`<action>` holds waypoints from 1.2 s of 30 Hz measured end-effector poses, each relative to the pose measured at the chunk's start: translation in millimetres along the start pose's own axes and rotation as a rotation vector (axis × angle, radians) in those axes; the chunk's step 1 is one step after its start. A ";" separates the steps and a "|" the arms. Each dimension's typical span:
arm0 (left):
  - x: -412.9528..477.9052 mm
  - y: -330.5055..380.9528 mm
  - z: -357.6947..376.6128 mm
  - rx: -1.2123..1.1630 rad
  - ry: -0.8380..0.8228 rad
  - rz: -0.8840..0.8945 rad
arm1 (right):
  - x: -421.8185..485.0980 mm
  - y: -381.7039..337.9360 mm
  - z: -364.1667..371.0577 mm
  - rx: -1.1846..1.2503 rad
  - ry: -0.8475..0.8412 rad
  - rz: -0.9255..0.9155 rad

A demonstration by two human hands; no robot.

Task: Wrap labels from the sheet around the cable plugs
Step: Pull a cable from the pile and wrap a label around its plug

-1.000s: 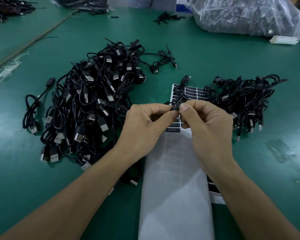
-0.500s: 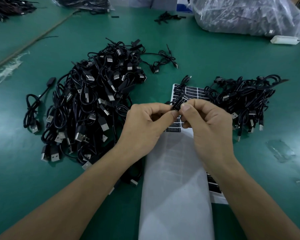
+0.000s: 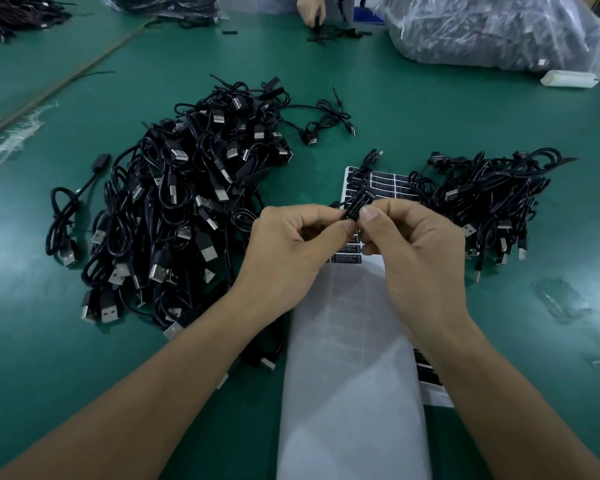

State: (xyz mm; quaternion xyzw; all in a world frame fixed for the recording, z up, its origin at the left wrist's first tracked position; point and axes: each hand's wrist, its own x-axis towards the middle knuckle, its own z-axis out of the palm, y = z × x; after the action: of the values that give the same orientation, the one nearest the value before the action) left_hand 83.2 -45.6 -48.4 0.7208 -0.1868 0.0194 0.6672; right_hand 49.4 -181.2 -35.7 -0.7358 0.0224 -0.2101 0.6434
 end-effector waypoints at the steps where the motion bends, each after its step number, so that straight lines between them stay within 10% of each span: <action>1: 0.0 0.0 0.0 -0.003 0.003 0.002 | -0.2 0.1 -0.1 0.000 0.003 -0.001; 36: 1.6 0.9 2.4 -0.078 0.040 0.012 | -4.6 -2.8 6.6 0.009 0.124 0.086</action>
State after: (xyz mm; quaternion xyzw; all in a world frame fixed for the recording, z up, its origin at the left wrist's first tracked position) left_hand 84.0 -48.3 -47.4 0.6927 -0.1784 0.0307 0.6981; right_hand 46.7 -173.1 -34.9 -0.7168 0.0927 -0.2275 0.6526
